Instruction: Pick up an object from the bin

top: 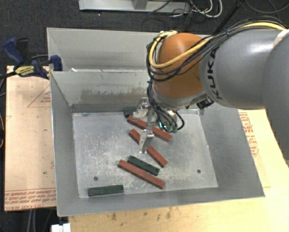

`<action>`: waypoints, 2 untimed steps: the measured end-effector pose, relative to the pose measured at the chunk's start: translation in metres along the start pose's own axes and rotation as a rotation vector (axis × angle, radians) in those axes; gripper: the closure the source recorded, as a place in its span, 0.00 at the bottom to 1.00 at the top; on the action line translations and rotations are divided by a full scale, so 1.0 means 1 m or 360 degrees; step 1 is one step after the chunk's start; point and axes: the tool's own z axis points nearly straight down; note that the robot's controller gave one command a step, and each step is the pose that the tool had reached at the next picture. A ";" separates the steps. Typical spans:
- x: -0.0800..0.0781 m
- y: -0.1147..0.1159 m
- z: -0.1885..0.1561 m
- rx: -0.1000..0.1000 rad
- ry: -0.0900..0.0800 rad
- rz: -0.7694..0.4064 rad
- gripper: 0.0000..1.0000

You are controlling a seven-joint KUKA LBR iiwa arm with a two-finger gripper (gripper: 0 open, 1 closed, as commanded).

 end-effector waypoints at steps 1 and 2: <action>-0.002 0.000 -0.005 -0.0001 -0.0012 0.0003 0.00; 0.031 -0.018 0.043 -0.0003 -0.0018 0.0119 0.00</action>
Offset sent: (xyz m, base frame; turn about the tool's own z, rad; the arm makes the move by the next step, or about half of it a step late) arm -0.0685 -0.0382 -0.0948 0.1558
